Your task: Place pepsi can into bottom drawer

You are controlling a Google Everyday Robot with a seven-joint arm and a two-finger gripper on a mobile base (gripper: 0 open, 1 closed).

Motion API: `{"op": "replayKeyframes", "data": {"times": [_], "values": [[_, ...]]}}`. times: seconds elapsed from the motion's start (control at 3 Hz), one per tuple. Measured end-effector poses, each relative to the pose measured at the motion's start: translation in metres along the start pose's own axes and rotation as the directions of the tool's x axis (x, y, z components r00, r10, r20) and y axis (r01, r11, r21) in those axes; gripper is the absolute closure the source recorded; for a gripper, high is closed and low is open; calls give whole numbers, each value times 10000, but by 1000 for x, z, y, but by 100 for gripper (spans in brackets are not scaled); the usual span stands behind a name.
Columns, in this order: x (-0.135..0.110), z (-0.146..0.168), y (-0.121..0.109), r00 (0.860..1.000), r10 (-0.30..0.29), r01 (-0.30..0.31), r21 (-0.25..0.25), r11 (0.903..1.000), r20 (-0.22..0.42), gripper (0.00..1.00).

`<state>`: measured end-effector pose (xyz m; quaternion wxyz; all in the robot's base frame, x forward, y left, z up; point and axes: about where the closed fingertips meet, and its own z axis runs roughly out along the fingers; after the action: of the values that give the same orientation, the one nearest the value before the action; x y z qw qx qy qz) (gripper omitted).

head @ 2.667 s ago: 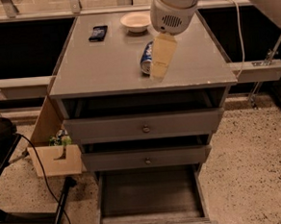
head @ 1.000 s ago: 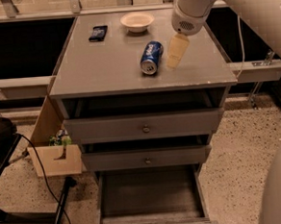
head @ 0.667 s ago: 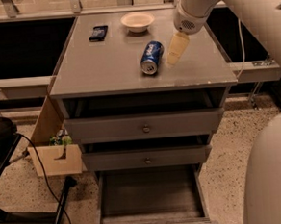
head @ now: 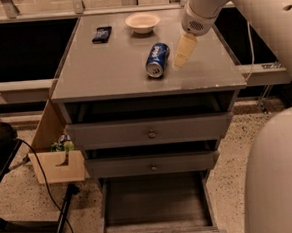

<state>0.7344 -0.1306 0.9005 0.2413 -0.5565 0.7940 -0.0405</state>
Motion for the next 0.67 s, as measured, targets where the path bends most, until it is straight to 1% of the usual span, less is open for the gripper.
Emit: {"op": "replayKeyframes", "data": {"times": [0.33, 0.67], "values": [[-2, 16, -9, 9997, -41, 52, -484, 9988, 222, 0], [-4, 28, -13, 9990, -43, 79, -844, 9964, 437, 0]]}}
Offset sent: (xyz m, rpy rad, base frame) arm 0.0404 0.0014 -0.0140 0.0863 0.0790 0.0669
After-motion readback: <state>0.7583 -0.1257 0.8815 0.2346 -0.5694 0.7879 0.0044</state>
